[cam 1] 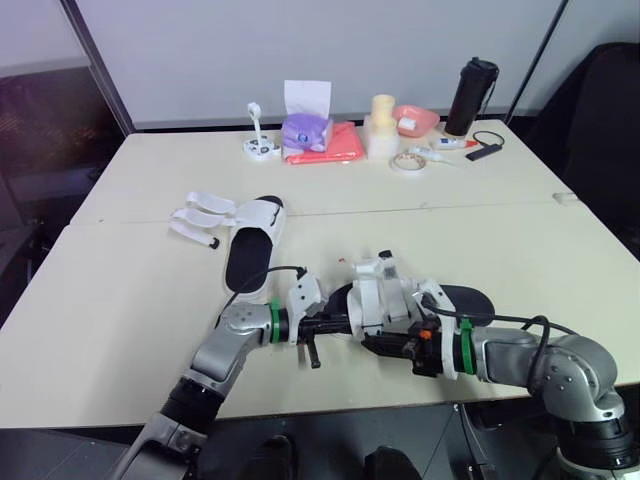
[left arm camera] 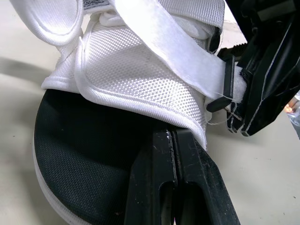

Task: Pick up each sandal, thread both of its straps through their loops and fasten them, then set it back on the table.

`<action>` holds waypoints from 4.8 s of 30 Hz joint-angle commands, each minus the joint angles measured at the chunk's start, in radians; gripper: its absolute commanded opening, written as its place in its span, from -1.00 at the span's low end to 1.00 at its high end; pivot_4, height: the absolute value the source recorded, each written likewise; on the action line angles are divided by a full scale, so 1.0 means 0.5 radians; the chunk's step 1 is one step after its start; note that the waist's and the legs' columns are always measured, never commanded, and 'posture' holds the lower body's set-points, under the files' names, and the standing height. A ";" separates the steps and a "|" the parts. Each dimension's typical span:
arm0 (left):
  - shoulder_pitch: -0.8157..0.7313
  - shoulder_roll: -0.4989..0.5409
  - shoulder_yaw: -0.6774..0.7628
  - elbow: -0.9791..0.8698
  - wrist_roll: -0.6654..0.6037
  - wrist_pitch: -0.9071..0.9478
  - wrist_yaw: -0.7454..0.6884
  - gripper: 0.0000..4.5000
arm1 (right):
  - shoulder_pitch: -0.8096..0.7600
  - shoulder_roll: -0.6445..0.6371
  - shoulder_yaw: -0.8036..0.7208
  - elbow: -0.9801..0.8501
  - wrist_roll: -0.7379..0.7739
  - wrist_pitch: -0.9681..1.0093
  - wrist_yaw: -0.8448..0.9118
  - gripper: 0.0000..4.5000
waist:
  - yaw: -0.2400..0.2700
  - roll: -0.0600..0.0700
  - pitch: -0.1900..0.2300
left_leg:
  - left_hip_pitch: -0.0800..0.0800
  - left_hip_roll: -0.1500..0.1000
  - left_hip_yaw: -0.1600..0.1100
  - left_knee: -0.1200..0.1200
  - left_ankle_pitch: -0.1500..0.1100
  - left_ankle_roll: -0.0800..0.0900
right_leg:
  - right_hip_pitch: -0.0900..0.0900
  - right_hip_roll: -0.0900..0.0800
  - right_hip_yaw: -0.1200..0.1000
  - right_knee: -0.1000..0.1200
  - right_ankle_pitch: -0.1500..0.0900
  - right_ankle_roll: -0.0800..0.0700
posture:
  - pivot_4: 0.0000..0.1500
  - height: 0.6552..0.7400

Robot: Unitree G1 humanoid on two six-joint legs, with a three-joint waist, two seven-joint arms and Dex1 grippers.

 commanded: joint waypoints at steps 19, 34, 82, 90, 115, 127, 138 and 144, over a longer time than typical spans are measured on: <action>0.084 0.043 -0.073 -0.066 0.011 0.078 -0.020 -1.00 | 0.355 -0.668 0.323 -0.476 -0.150 -0.473 0.622 -0.98 | 0.002 -0.001 0.000 | 0.000 0.000 0.001 0.000 0.000 0.000 | 0.001 0.000 0.000 -0.001 -0.001 0.001 | 1.00 1.00; 0.036 0.010 -0.062 -0.005 0.022 0.054 -0.002 -1.00 | -0.604 -0.564 0.216 0.108 -0.109 -0.435 0.547 -0.98 | 0.005 -0.002 0.001 | -0.002 0.000 0.001 0.001 0.000 0.000 | 0.000 -0.002 0.000 -0.002 0.000 0.000 | 1.00 1.00; 0.079 0.003 -0.032 -0.051 0.015 0.066 0.076 -1.00 | -0.876 -0.230 0.421 0.668 -0.711 -0.634 0.805 0.61 | 0.000 -0.001 0.001 | -0.001 -0.002 0.001 0.002 0.000 0.000 | 0.000 -0.001 0.000 0.000 0.000 0.000 | 1.00 1.00; 0.081 -0.001 -0.035 -0.053 0.013 0.070 0.077 -1.00 | -0.910 -0.228 0.392 0.609 -0.688 -0.596 0.823 -0.96 | 0.001 -0.001 0.001 | 0.000 -0.002 0.000 0.002 0.000 0.000 | 0.000 -0.001 0.000 0.000 0.000 0.000 | 1.00 1.00; 0.089 -0.009 -0.042 -0.067 0.005 0.110 0.073 -1.00 | -1.054 -0.220 0.501 0.486 -0.650 -0.649 0.974 -0.96 | 0.000 -0.001 0.001 | -0.001 -0.001 0.001 0.001 0.000 0.000 | -0.001 -0.001 0.000 0.000 0.000 0.000 | 1.00 1.00; 0.107 -0.007 -0.042 -0.088 0.006 0.125 0.076 -1.00 | -1.096 -0.169 0.601 0.970 -0.936 -0.919 1.035 -0.96 | -0.002 -0.001 0.001 | -0.001 -0.002 0.001 0.002 0.000 0.000 | -0.002 -0.001 0.000 0.001 0.000 0.000 | 1.00 1.00; 0.118 0.009 -0.051 -0.114 0.000 0.146 0.064 -1.00 | -1.121 -0.161 0.535 1.106 -0.989 -0.971 1.040 -0.96 | -0.005 -0.001 0.001 | -0.001 -0.002 0.001 0.002 0.000 0.000 | -0.002 -0.001 0.000 0.002 0.000 0.000 | 1.00 1.00; 0.109 0.019 -0.071 -0.112 0.007 0.151 0.043 -1.00 | -1.150 -0.149 0.537 1.128 -1.008 -0.983 1.025 -0.96 | -0.006 -0.001 0.001 | -0.001 -0.002 0.001 0.002 0.000 0.000 | -0.002 -0.001 0.001 0.002 0.000 0.000 | 1.00 1.00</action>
